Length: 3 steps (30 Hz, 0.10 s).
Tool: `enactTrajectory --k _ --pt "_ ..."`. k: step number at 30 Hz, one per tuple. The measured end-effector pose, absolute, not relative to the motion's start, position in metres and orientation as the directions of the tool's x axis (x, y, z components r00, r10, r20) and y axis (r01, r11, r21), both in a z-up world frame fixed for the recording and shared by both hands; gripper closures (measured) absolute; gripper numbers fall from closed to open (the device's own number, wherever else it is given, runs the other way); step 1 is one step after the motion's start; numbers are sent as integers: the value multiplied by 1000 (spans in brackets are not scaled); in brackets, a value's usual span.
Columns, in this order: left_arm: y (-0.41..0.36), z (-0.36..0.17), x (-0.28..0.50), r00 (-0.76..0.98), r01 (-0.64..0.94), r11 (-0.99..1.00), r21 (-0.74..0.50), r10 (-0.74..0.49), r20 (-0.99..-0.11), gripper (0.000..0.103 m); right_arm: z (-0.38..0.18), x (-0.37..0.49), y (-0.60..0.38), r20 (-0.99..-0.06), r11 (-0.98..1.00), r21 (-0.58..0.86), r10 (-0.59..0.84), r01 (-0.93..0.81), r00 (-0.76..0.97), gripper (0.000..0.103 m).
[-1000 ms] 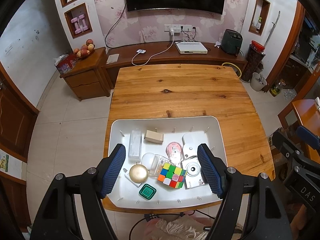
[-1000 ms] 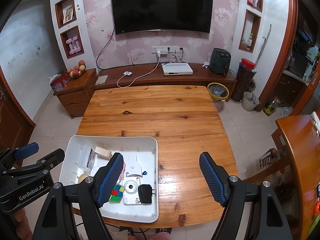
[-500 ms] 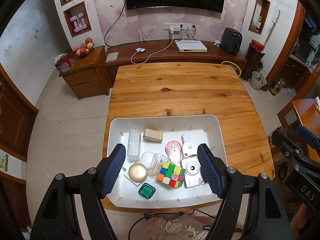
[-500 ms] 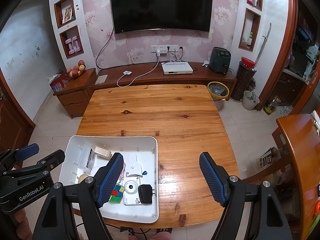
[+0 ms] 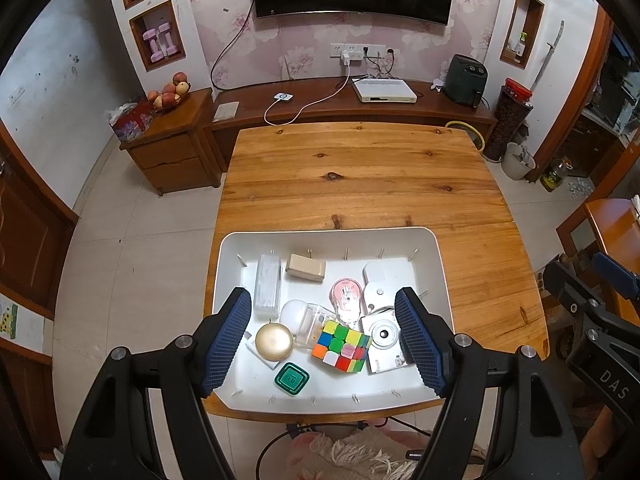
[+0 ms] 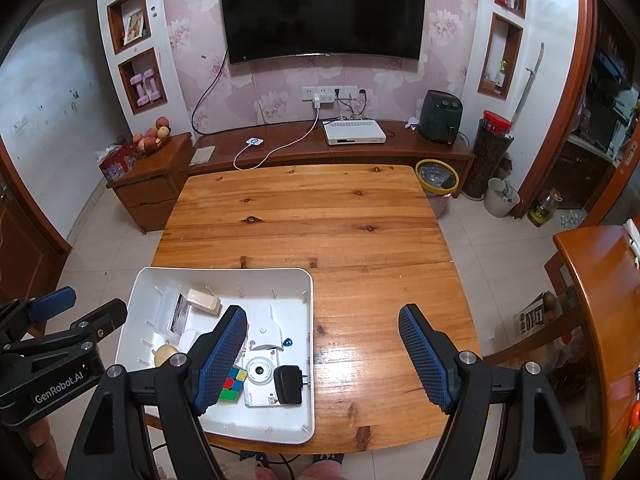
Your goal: Organize rigid objects
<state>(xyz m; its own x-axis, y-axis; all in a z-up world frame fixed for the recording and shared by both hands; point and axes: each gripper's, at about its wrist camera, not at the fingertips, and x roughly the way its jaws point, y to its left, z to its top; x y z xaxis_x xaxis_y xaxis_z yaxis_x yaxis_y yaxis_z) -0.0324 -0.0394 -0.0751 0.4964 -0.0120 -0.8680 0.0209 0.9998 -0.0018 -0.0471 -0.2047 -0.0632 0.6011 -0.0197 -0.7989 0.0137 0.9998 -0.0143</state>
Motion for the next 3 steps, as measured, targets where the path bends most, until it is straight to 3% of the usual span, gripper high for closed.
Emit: enactTrajectory --k 3 --pt "-40 -74 -31 494 19 1000 -1 -10 -869 26 -64 -47 -204 -799 1000 -13 -19 14 601 24"
